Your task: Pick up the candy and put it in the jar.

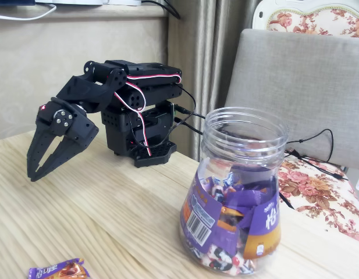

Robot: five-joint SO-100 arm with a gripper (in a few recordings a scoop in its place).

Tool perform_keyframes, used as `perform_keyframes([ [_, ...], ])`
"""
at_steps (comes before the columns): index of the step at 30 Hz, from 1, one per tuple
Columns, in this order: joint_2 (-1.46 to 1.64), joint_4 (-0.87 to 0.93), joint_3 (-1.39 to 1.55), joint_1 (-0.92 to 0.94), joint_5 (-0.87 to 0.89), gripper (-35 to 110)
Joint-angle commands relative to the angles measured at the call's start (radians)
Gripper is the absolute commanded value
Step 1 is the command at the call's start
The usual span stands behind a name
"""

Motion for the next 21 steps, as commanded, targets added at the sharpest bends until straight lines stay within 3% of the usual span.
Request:
perform_keyframes([
  [1,0.02,0.014,0.003,-0.02,0.002,0],
  [21,0.02,0.015,0.003,-0.002,0.021,0],
])
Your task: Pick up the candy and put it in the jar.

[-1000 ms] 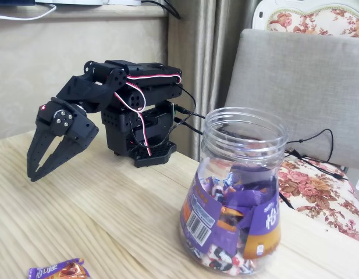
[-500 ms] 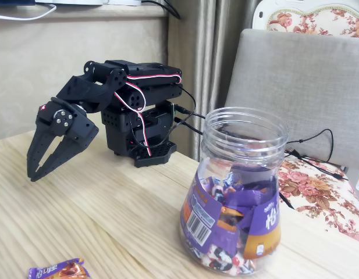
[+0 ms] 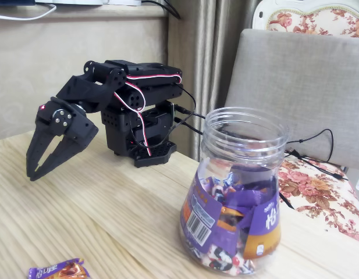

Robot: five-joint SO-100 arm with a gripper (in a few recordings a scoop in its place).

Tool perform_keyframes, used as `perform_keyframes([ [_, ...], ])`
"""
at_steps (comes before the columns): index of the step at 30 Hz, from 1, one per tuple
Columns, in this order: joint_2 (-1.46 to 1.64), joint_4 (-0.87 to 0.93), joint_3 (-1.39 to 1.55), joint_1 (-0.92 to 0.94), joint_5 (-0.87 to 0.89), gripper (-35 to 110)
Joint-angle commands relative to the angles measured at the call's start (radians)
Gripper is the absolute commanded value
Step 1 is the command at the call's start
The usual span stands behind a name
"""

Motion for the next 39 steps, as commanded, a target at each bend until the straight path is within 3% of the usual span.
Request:
perform_keyframes([
  [1,0.02,0.015,0.003,-0.002,0.02,0],
  [10,0.02,0.021,0.003,0.046,0.138,0],
  [12,0.02,0.044,0.003,0.067,0.359,0],
  [14,0.02,0.184,0.003,0.08,0.655,2],
  [15,0.02,0.199,0.003,0.083,0.689,2],
  [19,0.02,0.161,-0.011,-0.028,0.692,9],
  [23,0.02,0.117,-0.127,-0.163,0.707,29],
  [32,-0.006,0.222,-0.637,-0.209,0.655,29],
  [39,-0.322,0.252,-0.943,-0.35,0.548,29],
])
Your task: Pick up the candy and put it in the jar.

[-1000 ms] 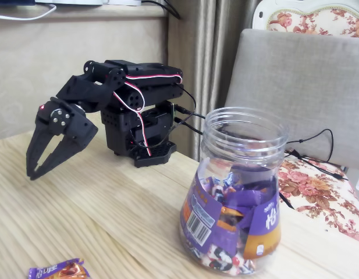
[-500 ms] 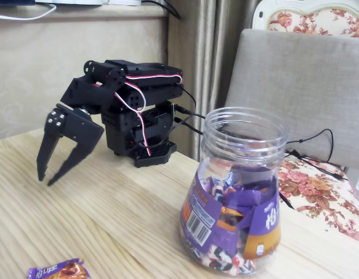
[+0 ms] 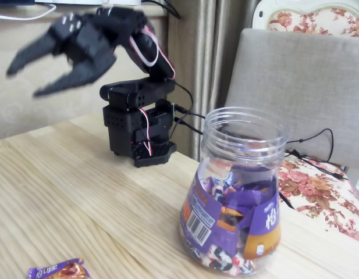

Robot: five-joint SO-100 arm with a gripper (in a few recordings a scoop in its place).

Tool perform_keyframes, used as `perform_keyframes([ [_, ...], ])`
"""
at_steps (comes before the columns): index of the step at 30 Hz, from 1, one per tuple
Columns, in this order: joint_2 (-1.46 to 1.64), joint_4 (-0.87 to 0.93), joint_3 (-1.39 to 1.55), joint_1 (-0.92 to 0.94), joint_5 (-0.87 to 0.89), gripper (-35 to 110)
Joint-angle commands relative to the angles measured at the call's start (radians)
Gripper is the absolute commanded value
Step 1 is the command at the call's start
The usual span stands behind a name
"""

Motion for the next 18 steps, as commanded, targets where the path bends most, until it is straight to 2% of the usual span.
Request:
perform_keyframes([
  [1,-0.175,0.012,-0.198,-0.075,-0.023,29],
  [4,-0.347,0.14,-0.365,-0.126,0.061,43],
  [5,-0.388,0.169,-0.405,-0.16,0.035,46],
  [9,-0.502,0.233,-0.5,-0.187,-0.086,46],
  [18,-0.755,0.302,-0.606,-0.27,-0.19,42],
])
